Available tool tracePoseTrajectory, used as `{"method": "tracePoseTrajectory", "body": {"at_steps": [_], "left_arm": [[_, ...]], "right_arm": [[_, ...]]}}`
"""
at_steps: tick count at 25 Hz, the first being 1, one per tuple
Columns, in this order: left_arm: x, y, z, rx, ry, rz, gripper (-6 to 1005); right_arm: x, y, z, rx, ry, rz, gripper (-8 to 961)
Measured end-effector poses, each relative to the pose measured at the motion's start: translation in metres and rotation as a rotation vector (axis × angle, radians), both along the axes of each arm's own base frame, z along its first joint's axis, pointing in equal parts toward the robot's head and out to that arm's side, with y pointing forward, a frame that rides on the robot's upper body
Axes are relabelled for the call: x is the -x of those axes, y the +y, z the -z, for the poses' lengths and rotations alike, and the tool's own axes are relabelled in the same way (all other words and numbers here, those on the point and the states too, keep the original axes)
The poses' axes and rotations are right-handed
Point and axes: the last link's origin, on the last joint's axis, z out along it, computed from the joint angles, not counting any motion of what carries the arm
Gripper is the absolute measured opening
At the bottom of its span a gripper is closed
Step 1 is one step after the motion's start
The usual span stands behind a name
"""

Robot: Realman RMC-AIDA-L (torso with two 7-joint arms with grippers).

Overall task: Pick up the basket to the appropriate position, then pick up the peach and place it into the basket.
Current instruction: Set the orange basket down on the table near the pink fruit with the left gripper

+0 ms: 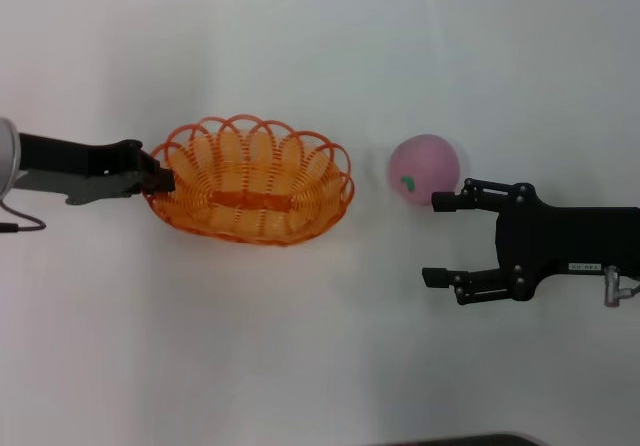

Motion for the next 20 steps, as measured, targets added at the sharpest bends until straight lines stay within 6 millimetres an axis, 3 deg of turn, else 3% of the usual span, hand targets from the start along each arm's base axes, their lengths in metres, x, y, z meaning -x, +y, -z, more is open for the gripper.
{"method": "tracePoseTrajectory", "body": {"at_steps": [10, 20], "left_arm": [[0.014, -0.009, 0.005, -0.082, -0.054, -0.066, 64], [0.014, -0.012, 0.009, -0.113, -0.064, -0.072, 64]], "right_arm": [[-0.001, 0.002, 0.0, -0.006, -0.007, 0.003, 920], [0.0, 0.003, 0.0, -0.007, -0.007, 0.001, 920]]}}
